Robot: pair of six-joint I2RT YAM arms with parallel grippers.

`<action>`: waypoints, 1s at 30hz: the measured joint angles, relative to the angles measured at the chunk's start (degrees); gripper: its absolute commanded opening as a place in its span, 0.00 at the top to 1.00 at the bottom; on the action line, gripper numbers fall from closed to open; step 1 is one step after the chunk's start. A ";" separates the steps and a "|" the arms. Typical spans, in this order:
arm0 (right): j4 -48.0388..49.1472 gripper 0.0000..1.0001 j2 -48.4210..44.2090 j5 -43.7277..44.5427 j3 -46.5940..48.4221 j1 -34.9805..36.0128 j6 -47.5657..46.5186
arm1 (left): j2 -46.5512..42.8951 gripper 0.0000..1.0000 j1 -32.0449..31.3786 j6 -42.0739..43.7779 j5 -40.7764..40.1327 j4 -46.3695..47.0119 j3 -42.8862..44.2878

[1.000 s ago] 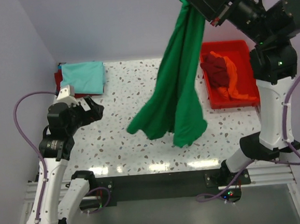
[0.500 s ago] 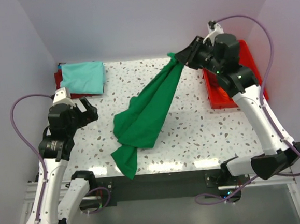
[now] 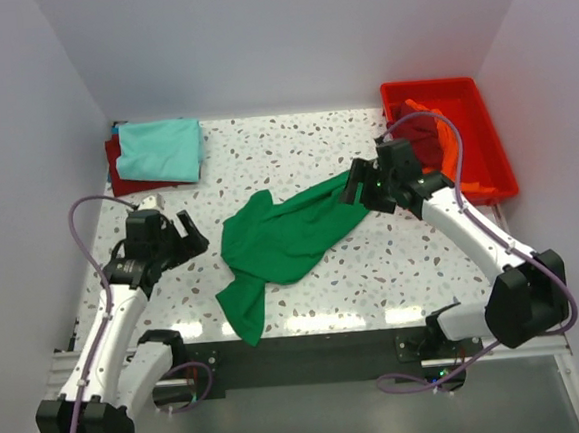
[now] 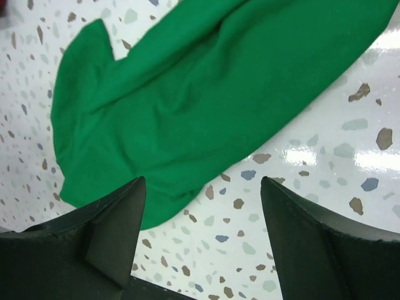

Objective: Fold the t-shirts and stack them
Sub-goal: Move the tshirt to the center of the board, then flatten the tshirt out

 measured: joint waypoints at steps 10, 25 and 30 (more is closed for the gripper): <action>2.86 0.26 0.94 -2.54 -8.90 0.04 0.79 | 12.83 0.18 -0.02 -6.05 10.64 13.57 -6.03; 6.08 0.28 12.83 -2.93 -8.41 0.04 0.59 | 26.64 0.34 -1.31 -7.87 18.29 24.87 -7.45; 6.16 0.28 15.34 -2.71 -6.80 0.04 0.24 | 27.85 0.35 -3.10 -8.28 18.12 25.31 -8.09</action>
